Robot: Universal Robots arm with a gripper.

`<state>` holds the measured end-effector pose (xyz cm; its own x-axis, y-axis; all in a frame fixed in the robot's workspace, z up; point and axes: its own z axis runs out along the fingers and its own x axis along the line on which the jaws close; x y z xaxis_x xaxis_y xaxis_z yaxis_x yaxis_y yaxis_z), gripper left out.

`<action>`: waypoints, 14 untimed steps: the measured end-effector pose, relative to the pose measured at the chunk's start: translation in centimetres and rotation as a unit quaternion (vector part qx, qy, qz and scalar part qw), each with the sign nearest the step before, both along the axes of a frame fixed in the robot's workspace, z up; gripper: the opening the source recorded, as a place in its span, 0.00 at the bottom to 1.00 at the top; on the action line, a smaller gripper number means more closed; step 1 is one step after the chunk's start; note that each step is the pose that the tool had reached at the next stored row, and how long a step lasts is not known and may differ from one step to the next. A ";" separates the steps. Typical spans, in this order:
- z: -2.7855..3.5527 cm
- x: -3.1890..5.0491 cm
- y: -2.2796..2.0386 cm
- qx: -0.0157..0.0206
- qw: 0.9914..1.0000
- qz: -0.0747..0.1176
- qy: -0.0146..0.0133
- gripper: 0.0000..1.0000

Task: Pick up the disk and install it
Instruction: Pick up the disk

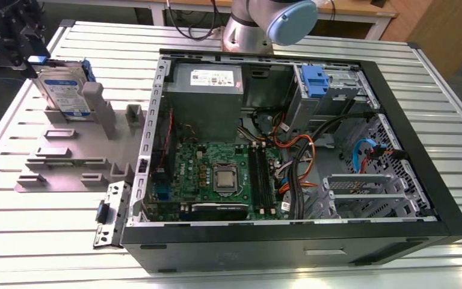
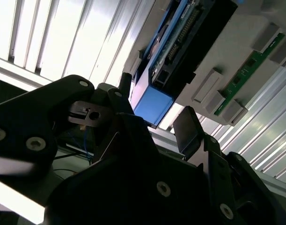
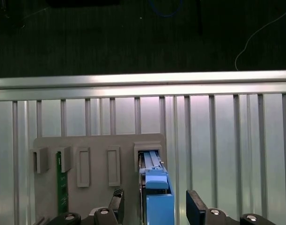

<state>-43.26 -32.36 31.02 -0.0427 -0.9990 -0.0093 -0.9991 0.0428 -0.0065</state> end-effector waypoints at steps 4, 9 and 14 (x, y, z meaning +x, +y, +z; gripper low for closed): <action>-0.11 -0.02 0.00 0.000 1.000 0.000 -0.001 0.63; -0.56 -0.17 0.00 0.000 1.000 0.001 -0.002 0.63; -1.35 -0.40 0.00 0.000 1.000 0.004 -0.004 0.63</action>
